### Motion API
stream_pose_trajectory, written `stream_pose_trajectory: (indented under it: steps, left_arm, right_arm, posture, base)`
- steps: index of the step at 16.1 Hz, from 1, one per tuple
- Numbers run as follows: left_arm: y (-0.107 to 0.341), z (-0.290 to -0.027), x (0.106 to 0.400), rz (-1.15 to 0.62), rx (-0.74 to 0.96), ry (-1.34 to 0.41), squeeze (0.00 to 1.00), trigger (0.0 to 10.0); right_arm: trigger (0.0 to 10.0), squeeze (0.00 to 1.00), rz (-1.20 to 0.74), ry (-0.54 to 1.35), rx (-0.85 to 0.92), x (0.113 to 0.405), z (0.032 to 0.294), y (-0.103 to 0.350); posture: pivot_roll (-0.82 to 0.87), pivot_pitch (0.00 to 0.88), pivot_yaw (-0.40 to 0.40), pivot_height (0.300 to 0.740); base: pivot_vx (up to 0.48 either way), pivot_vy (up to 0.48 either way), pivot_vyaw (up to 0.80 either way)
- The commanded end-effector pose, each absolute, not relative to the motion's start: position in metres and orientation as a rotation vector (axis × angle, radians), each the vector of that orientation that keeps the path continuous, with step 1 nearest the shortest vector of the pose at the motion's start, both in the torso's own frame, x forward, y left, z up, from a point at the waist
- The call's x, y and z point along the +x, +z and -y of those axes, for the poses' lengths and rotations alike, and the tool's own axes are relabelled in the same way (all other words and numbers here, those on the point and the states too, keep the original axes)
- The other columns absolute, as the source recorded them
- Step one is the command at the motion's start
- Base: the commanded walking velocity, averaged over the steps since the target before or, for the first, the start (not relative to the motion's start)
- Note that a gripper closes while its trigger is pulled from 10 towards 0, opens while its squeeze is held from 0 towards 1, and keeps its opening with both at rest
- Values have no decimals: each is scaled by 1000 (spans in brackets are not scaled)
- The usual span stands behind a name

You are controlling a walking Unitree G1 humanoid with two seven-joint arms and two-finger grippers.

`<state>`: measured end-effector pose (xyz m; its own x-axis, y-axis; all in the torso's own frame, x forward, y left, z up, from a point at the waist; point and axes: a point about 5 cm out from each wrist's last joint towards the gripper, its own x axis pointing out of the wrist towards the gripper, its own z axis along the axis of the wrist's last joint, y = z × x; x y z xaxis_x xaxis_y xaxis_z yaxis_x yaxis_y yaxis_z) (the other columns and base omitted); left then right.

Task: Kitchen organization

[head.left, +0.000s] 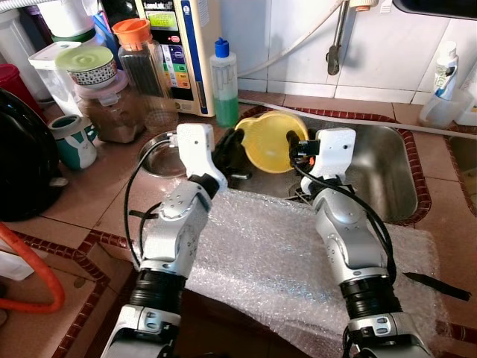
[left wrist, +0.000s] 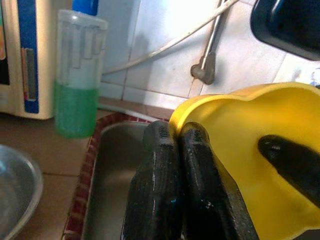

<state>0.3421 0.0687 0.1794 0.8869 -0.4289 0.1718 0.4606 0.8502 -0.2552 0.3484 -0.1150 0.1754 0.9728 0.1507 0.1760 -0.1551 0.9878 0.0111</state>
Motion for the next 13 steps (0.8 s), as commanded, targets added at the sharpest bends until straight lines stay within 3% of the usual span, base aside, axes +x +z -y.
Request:
stream_pose_trajectory:
  steps: [1,8,9,10,13]
  left_arm:
    - [180,-66,339,114,-268,-500,0,10000]
    - [177,-65,337,108,-231,-519,0,10000]
    - [177,-65,337,105,-234,-522,59,10000]
    - [176,-63,335,92,-262,-545,1000,10000]
    - [173,-58,331,75,-261,-595,1000,10000]
  right_arm:
    - [0,0,171,89,50,353,124,177]
    - [0,0,118,14,87,359,134,168]
    - [0,0,113,13,90,360,134,167]
    - [0,0,108,10,91,360,134,166]
    - [0,0,92,-13,43,363,136,160]
  posture:
    - [22,45,121,740]
    - [34,41,119,740]
    - [34,41,119,740]
    - [34,41,119,740]
    - [36,37,122,740]
  base:
    - [0,0,0]
    - [0,0,0]
    - [0,0,0]
    - [0,0,0]
    - [0,0,0]
